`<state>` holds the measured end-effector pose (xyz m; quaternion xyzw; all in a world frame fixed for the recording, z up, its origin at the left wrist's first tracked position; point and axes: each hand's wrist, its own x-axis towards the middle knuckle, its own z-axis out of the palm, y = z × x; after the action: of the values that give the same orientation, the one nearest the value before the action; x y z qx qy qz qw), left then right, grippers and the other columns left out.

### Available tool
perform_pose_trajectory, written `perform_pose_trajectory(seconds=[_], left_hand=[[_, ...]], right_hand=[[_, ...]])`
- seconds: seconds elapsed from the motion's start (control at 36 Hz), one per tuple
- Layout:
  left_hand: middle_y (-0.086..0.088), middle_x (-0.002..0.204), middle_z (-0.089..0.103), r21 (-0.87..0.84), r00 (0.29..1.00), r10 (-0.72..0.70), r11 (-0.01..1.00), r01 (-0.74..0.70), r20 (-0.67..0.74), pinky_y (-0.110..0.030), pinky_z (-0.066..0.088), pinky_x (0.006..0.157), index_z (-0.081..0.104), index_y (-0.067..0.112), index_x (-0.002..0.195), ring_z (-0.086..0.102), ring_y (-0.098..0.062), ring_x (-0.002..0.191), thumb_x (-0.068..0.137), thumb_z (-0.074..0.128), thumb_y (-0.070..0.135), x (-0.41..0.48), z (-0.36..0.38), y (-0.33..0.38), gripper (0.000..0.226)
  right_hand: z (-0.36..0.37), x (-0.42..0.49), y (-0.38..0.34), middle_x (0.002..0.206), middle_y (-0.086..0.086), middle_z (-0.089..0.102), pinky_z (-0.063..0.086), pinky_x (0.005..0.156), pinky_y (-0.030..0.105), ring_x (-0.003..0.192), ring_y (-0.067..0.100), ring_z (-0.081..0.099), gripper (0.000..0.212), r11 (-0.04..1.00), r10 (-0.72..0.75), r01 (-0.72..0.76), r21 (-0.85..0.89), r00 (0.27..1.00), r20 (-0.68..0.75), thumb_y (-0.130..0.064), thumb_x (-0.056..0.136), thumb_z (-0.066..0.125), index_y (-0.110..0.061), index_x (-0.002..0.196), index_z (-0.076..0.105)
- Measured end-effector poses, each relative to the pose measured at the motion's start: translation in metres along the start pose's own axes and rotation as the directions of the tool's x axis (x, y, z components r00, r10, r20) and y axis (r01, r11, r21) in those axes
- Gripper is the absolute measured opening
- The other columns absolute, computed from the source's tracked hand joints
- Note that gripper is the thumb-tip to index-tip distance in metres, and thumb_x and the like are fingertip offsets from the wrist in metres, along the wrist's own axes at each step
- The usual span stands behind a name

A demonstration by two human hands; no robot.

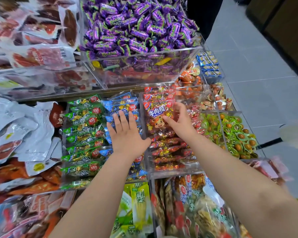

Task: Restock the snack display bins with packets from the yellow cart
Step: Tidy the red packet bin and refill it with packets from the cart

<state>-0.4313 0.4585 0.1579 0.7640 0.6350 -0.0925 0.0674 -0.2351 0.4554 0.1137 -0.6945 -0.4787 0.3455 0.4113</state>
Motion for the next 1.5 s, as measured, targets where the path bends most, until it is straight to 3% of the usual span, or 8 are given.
perform_pose_trajectory(seconds=[0.14,0.36,0.5,0.64,0.89,1.03,1.28,1.5], left_hand=[[-0.018,0.158,-0.021,0.005,1.0,0.0,1.0,0.001,-0.022,-0.057,-0.012,0.113,-0.017,0.012,0.151,-0.021,-0.038,0.145,0.078,0.041,0.075,0.001,0.003,0.002,0.112],[-0.017,0.158,-0.02,0.006,0.999,-0.003,1.0,0.004,-0.045,-0.056,-0.013,0.113,-0.015,0.013,0.151,-0.02,-0.037,0.145,0.079,0.04,0.075,0.001,0.006,0.001,0.11],[-0.016,0.158,-0.02,0.005,0.999,-0.008,1.0,0.008,-0.053,-0.056,-0.012,0.113,-0.015,0.013,0.151,-0.02,-0.036,0.145,0.078,0.04,0.075,0.001,0.008,0.001,0.111],[-0.016,0.159,-0.019,0.004,0.998,-0.009,1.0,0.009,-0.066,-0.056,-0.011,0.114,-0.014,0.014,0.152,-0.019,-0.036,0.145,0.078,0.041,0.075,0.001,0.009,0.001,0.111],[-0.015,0.159,-0.017,-0.005,0.996,-0.01,1.0,0.01,-0.084,-0.055,-0.013,0.113,-0.013,0.014,0.152,-0.019,-0.035,0.146,0.077,0.04,0.075,0.002,0.012,0.001,0.11],[-0.015,0.159,-0.018,-0.002,0.997,-0.014,1.0,0.014,-0.081,-0.054,-0.014,0.113,-0.014,0.015,0.151,-0.02,-0.034,0.145,0.077,0.039,0.076,0.003,0.013,0.0,0.11],[-0.015,0.159,-0.017,-0.004,0.996,-0.009,1.0,0.009,-0.089,-0.055,-0.012,0.114,-0.013,0.015,0.152,-0.018,-0.035,0.146,0.078,0.039,0.075,0.001,0.012,0.0,0.109],[-0.015,0.159,-0.017,-0.007,0.997,-0.012,1.0,0.012,-0.073,-0.054,-0.011,0.114,-0.013,0.015,0.152,-0.018,-0.034,0.146,0.078,0.04,0.075,0.0,0.01,0.001,0.108]], right_hand=[[-0.007,-0.005,0.012,0.124,-0.009,0.028,0.028,0.103,0.023,0.118,0.005,0.031,0.098,0.991,-0.026,0.034,-0.13,0.998,0.059,-0.034,0.066,0.083,-0.026,0.141,0.02],[-0.002,-0.001,0.004,0.136,0.004,0.043,0.037,0.106,0.044,0.126,0.024,0.041,0.105,0.984,0.014,-0.026,-0.175,0.998,-0.067,-0.034,0.064,0.085,-0.026,0.144,0.017],[-0.001,-0.003,0.001,0.15,0.006,0.022,0.022,0.113,0.042,0.138,0.026,0.021,0.121,0.966,0.06,-0.064,-0.251,0.998,-0.023,-0.039,0.061,0.086,-0.022,0.148,0.003],[-0.003,-0.008,-0.001,0.156,-0.003,-0.003,0.012,0.113,0.041,0.143,0.019,0.003,0.133,0.985,0.127,-0.122,-0.12,0.991,0.032,-0.047,0.058,0.085,-0.031,0.146,-0.015],[-0.001,0.001,-0.016,0.157,-0.014,0.005,0.016,0.106,0.024,0.134,-0.003,0.012,0.125,0.998,0.018,-0.026,0.061,0.991,0.131,-0.038,0.066,0.083,-0.04,0.145,-0.013],[-0.013,0.004,-0.013,0.155,-0.016,0.016,0.018,0.105,0.022,0.131,-0.007,0.018,0.104,0.98,0.01,-0.028,0.198,0.996,0.094,-0.034,0.071,0.08,-0.044,0.146,0.008],[-0.014,0.007,-0.011,0.155,-0.019,0.013,0.017,0.115,0.047,0.143,0.007,0.014,0.112,0.947,0.128,-0.144,0.288,0.989,0.075,-0.039,0.072,0.078,-0.04,0.147,-0.005],[-0.025,-0.014,-0.006,0.155,-0.009,0.02,0.025,0.113,0.046,0.141,0.015,0.023,0.09,0.913,0.269,-0.243,0.327,0.962,-0.036,-0.043,0.081,0.068,-0.033,0.149,0.01]])
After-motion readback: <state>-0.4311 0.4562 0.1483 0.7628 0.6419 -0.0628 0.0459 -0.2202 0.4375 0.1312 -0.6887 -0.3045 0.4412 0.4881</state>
